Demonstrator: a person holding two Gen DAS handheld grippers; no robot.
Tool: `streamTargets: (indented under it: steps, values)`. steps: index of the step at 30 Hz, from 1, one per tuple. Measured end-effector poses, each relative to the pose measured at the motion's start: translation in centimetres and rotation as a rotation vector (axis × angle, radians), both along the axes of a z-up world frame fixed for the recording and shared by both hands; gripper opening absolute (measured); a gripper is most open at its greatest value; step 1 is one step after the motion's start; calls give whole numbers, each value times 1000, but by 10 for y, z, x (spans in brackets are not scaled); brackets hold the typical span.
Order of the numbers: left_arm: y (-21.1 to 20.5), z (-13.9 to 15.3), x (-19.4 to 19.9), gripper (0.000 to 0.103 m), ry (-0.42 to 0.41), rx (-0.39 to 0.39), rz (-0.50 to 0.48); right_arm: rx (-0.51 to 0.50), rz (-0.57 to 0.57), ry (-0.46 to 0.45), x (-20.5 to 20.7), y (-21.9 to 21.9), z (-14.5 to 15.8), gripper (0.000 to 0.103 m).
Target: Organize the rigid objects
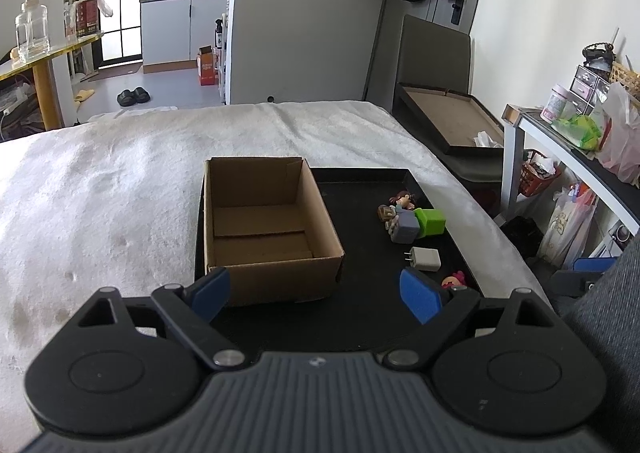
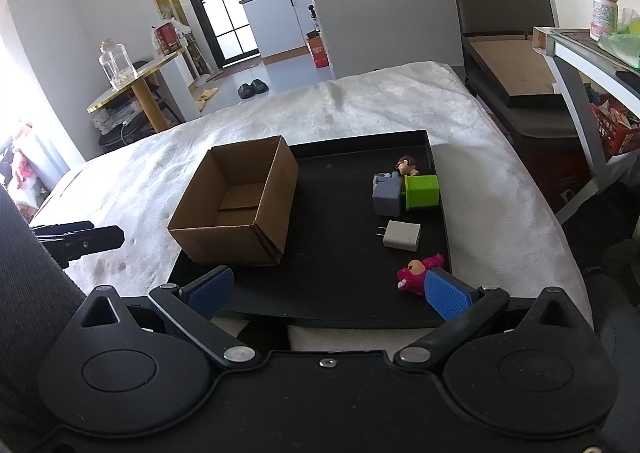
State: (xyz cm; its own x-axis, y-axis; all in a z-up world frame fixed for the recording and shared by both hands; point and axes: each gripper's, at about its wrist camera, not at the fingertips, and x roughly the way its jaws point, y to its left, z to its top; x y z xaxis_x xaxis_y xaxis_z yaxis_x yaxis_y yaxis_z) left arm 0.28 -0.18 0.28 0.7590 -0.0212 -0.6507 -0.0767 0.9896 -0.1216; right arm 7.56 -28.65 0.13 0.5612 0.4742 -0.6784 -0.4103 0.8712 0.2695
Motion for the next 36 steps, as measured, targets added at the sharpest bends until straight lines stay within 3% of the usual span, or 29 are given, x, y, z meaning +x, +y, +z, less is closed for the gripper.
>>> streamTargets:
  steps: [36]
  values:
    - [1,-1,2,91,10,-16,-16,9,-10,8,-1,-1,-1,103]
